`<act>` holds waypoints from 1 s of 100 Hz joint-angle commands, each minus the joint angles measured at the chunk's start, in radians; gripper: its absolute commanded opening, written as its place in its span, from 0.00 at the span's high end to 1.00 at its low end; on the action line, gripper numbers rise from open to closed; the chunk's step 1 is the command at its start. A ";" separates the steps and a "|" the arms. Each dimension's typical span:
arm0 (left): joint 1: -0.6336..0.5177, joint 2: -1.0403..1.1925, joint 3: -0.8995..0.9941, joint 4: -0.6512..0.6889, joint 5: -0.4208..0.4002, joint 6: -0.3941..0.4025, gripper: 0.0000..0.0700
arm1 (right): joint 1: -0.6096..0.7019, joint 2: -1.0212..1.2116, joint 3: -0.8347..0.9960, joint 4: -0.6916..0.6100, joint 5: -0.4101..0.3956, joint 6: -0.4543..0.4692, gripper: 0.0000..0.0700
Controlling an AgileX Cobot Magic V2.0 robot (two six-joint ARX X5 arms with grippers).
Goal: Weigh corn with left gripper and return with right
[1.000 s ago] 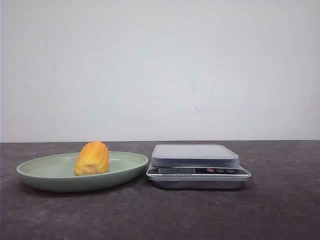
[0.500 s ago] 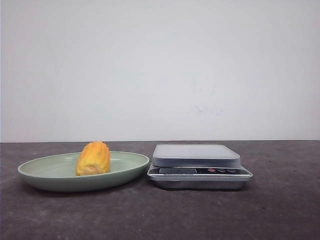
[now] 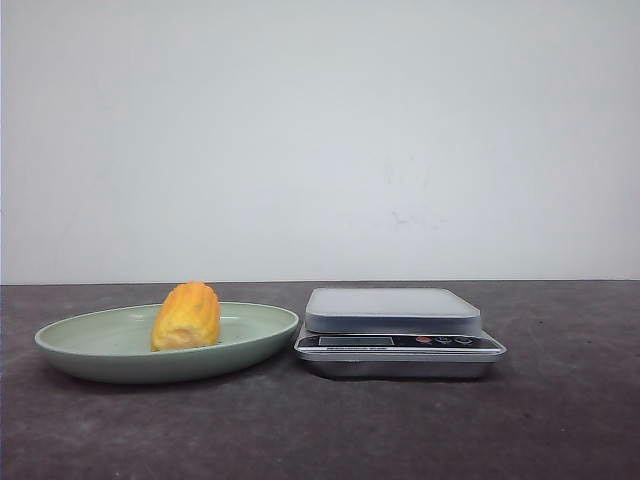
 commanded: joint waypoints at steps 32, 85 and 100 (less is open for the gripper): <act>-0.006 0.005 0.024 -0.056 -0.003 -0.002 1.00 | -0.002 -0.001 -0.005 0.013 0.001 -0.006 0.98; 0.012 0.002 -0.132 -0.005 0.041 0.125 1.00 | -0.002 -0.001 -0.005 0.013 0.001 -0.006 0.98; 0.076 -0.082 -0.476 0.278 0.104 0.289 1.00 | -0.002 -0.001 -0.005 0.013 0.001 -0.006 0.98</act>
